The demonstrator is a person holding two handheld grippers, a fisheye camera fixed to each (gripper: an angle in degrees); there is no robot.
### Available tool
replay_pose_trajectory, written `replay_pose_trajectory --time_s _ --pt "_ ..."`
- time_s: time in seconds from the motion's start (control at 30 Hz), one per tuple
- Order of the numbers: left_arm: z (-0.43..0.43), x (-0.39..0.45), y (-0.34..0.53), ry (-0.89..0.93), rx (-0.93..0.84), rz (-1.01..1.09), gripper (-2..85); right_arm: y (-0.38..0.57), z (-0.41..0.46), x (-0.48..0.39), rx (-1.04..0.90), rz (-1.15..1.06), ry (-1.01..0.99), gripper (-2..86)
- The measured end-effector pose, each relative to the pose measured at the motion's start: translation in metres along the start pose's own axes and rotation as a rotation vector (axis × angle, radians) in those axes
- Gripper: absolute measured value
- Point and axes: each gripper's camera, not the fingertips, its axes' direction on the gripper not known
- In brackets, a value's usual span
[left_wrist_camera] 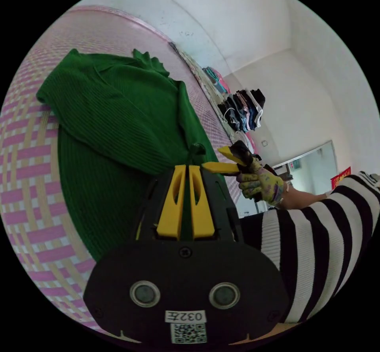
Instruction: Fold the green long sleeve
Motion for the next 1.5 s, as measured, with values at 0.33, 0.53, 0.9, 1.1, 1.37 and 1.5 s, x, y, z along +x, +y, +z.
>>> replay_pose_trajectory --time_s 0.33,0.53,0.9,1.1,1.37,1.5 --pt "0.020 0.005 0.001 -0.125 -0.102 0.129 -1.0 -0.058 0.050 0.002 -0.033 0.104 0.093 0.5" --pt "-0.034 -0.028 0.026 -0.077 0.043 -0.074 2.0 -0.081 0.077 -0.093 -0.099 -0.246 0.285 -0.9" --pt "-0.082 -0.066 0.099 -0.341 -0.017 -0.407 5.5 -0.125 0.157 -0.397 -0.184 -0.910 0.337 -0.9" --pt "-0.073 -0.070 0.116 -0.239 0.097 -0.466 4.0 -0.124 0.180 -0.280 -0.302 -0.770 0.498 2.1" --pt "-0.068 -0.082 0.113 -0.211 0.058 -0.464 2.1 -0.087 0.121 -0.039 -0.359 -0.381 0.480 7.3" --pt "-0.072 -0.091 0.108 -0.182 0.036 -0.465 1.4 -0.082 0.110 -0.004 -0.267 -0.329 0.413 7.1"
